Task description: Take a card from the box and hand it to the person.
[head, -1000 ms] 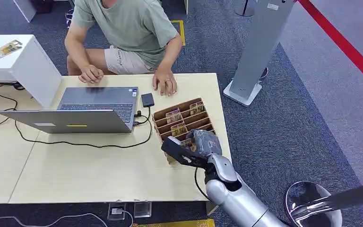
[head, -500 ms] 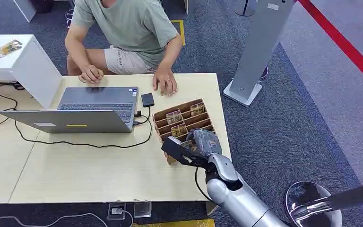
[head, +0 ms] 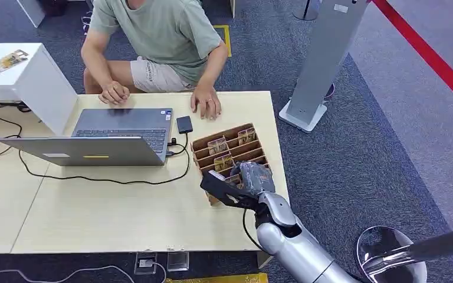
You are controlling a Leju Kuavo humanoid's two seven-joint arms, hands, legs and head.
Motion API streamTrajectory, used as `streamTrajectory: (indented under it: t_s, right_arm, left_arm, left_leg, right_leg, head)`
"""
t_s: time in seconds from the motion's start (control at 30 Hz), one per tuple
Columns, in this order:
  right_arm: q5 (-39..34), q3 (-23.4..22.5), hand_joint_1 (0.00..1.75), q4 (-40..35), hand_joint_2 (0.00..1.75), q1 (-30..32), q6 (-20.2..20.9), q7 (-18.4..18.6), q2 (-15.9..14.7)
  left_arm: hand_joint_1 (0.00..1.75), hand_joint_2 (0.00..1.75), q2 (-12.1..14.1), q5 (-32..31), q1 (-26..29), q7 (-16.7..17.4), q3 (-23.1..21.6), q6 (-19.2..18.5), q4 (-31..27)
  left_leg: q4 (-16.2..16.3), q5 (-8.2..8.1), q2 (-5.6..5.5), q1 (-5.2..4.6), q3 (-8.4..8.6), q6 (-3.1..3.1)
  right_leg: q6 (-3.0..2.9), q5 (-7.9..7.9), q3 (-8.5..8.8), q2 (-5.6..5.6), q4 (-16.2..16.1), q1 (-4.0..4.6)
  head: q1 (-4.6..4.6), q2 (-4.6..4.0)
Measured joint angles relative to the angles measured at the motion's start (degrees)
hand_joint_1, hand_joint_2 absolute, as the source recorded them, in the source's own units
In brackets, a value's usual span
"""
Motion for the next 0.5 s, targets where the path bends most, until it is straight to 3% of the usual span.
streamTrajectory:
  t_s: [0.1, 0.13, 0.37, 0.5]
  right_arm:
    - [0.0, 0.0, 1.15, 0.0, 1.75, 0.0, 0.0, -0.1, 0.0]
    - [-0.1, 0.0, 1.31, 0.0, 1.75, 0.0, 0.0, -0.1, 0.0]
    - [-0.2, 0.0, 1.75, 0.0, 1.75, 0.0, 0.0, -0.1, 0.0]
    - [-0.4, 0.0, 1.75, 0.1, 1.75, 0.0, 0.1, -0.1, 0.0]
  left_arm:
    - [0.0, 1.75, 0.0, 0.0, 0.0, 0.0, 0.0, 0.0, 0.0]
    - [0.0, 1.75, 0.0, 0.0, 0.0, 0.0, 0.0, -0.1, 0.0]
    - [0.0, 1.75, 0.0, 0.1, 0.0, 0.1, 0.0, -0.2, 0.0]
    - [0.0, 1.75, -0.1, 0.3, 0.0, 0.1, 0.0, 0.0, 0.0]
  left_leg:
    - [0.0, 0.0, 0.0, 0.0, 0.0, 0.0]
    - [0.0, 0.0, 0.0, 0.0, 0.0, 0.0]
    - [0.0, 0.0, 0.0, 0.0, -0.01, 0.0]
    - [0.0, 0.0, 0.0, 0.0, 0.0, 0.0]
  right_leg:
    - [0.0, 0.0, 0.0, 0.0, 0.0, 0.0]
    - [0.0, 0.0, 0.0, 0.0, 0.0, 0.0]
    - [0.0, 0.0, 0.0, 0.0, 0.0, 0.0]
    - [0.0, 0.0, 0.0, 0.0, 0.0, 0.0]
  head:
    - [-0.02, 0.0]
    - [-0.04, 0.0]
    - [0.0, 0.02]
    - [-0.02, 0.0]
